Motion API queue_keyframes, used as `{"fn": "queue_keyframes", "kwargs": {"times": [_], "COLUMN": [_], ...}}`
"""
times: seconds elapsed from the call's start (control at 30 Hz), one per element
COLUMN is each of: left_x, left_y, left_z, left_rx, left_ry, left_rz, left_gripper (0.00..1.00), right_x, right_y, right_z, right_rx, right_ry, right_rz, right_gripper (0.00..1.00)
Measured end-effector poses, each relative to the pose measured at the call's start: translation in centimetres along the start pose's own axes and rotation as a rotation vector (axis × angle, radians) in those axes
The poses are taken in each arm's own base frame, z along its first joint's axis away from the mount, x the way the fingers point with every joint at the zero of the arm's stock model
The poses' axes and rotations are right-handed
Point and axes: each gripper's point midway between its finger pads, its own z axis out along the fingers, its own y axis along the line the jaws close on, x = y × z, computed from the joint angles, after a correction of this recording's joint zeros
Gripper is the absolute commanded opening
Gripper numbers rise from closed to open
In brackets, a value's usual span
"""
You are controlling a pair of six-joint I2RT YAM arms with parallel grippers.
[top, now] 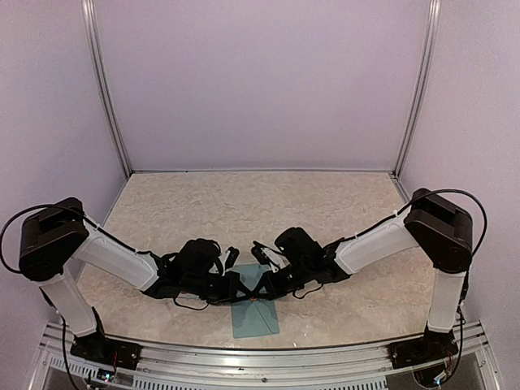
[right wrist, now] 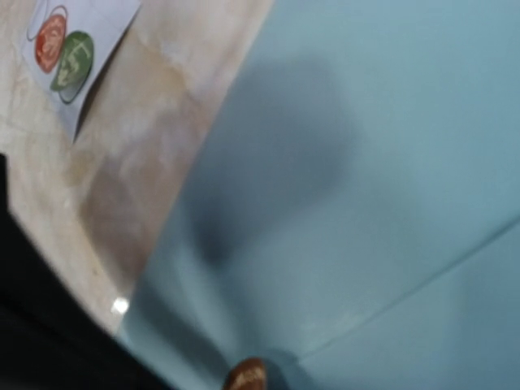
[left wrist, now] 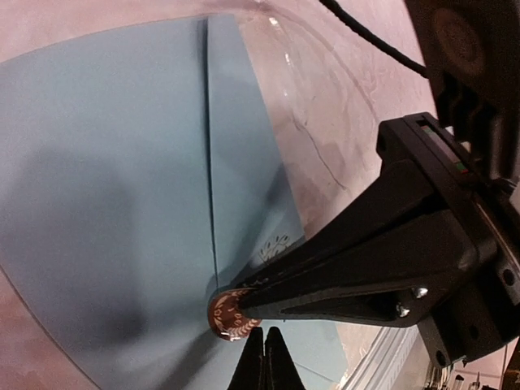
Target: Place the letter into the envelope and seal it
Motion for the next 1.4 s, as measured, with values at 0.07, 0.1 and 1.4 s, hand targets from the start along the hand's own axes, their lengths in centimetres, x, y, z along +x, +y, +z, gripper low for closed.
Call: {"fn": "queue_keyframes", "kwargs": {"times": [0.07,0.1,1.4], "left_x": [0.1,0.2,-0.4], "left_y": [0.5,0.8,1.3], "left_z": [0.2,0.4,1.8], "left_rx": [-0.017,-0.026,-0.093], "left_ry": [0.002,0.000,-0.028], "left_rz": [-0.004,-0.004,0.042], "left_gripper": [0.00,0.00,0.00], "right_x": [0.0,0.0,-1.7], "right_y": [0.0,0.0,1.0], "right_z": [0.0,0.0,-2.4], "right_rx": [0.000,0.000,0.033], "right_ry": [0.000,0.000,-0.024], "right_rz": [-0.001,-0.002,-0.037], "right_gripper": [0.00,0.00,0.00]}}
